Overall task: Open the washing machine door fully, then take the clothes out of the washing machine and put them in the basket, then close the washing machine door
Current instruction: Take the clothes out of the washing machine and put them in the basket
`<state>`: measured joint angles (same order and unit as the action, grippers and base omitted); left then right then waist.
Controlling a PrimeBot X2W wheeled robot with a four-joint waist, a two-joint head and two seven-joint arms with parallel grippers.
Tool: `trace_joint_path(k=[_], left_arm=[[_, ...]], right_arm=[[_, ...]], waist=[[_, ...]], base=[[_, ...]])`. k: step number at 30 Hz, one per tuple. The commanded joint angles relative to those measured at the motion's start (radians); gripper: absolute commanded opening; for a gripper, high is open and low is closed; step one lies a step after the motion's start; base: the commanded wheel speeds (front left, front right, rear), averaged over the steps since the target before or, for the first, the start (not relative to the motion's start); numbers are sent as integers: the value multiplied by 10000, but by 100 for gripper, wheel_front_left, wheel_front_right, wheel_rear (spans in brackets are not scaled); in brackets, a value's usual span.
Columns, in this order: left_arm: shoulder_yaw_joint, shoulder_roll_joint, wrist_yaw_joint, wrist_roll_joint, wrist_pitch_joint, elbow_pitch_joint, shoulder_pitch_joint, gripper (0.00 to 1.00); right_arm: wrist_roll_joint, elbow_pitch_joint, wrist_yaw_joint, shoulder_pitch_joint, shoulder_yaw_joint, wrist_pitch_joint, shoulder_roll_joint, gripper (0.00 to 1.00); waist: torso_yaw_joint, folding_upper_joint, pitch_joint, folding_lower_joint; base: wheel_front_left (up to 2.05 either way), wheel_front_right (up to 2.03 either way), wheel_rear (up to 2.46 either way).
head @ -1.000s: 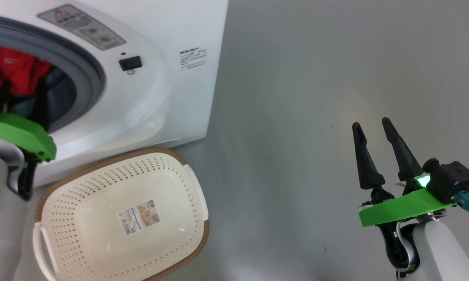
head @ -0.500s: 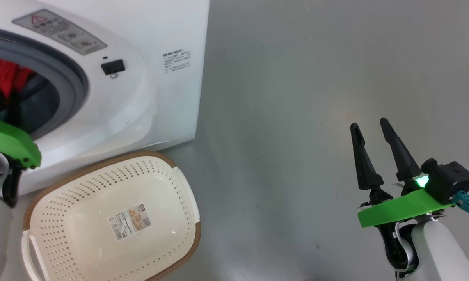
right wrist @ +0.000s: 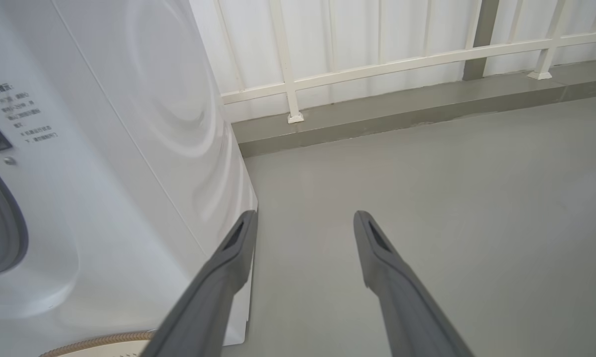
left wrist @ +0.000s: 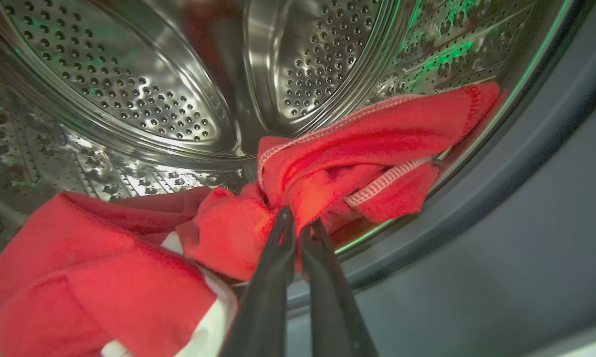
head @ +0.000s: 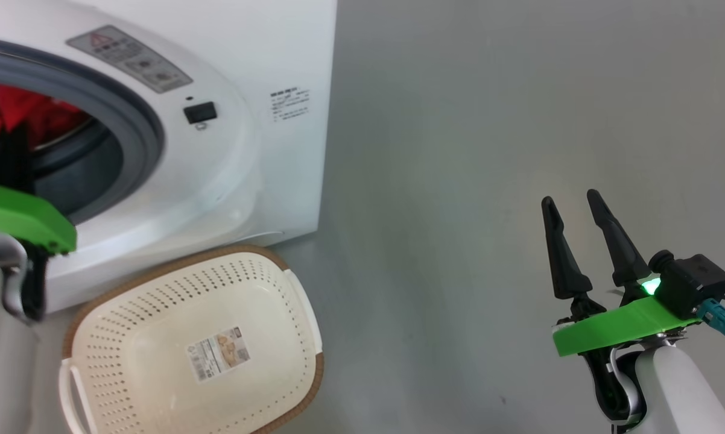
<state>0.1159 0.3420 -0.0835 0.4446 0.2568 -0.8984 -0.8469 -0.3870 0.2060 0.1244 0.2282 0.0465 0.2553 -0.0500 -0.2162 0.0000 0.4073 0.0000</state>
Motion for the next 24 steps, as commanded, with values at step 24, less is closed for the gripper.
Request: trace_joint_path(k=[24], left_arm=[[-4046, -2793, -467, -1724, 49, 7125, 4621, 0]], right_arm=[[562, -123, 63, -600, -48, 65, -3, 100]], waist=[[1622, 0, -1010, 0]], base=[[0, 0, 0]])
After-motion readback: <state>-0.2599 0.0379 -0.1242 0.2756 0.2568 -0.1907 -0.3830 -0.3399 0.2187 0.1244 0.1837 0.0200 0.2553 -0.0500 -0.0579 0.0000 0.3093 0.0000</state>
